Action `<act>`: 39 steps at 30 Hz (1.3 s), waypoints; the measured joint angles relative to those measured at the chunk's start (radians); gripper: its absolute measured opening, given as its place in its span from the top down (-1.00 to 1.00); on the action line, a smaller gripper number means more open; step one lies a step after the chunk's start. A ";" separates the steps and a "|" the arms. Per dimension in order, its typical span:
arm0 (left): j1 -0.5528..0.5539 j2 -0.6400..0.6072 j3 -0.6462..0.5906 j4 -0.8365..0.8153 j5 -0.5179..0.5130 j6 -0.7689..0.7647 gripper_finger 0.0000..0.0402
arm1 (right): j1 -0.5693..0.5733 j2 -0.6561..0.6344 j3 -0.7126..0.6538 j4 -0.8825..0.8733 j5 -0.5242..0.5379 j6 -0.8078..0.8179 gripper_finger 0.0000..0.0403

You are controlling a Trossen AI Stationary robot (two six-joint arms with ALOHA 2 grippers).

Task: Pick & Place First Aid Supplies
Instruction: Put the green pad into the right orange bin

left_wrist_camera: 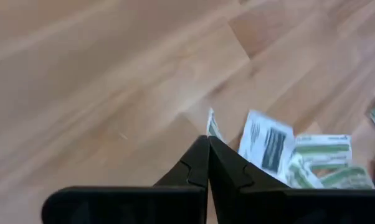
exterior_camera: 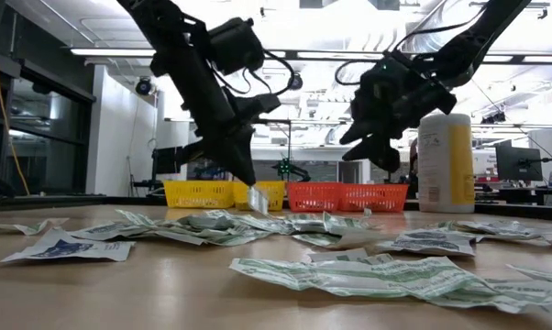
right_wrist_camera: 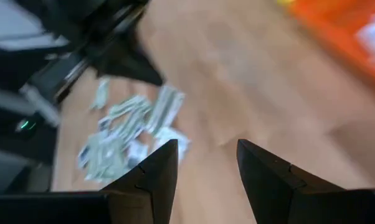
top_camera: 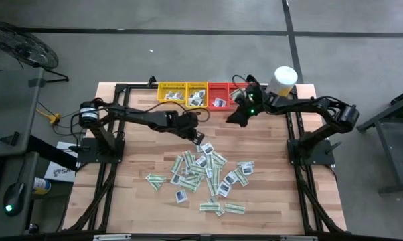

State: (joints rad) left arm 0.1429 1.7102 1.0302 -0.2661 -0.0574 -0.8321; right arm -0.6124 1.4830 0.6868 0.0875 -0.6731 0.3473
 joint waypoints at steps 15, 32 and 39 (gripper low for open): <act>0.000 -0.004 0.002 0.064 -0.003 0.000 1.00 | 0.296 0.109 0.000 0.194 0.219 -0.040 0.21; 0.000 -0.006 0.004 0.079 -0.005 0.001 1.00 | 0.301 0.444 0.000 0.647 0.151 0.117 -0.24; 0.001 -0.006 0.005 0.085 -0.005 0.001 1.00 | 0.308 0.451 0.054 0.648 0.156 0.059 -0.32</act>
State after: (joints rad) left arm 0.1436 1.7039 1.0351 -0.1814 -0.0620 -0.8314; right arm -0.3046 1.9339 0.7409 0.7359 -0.5172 0.4063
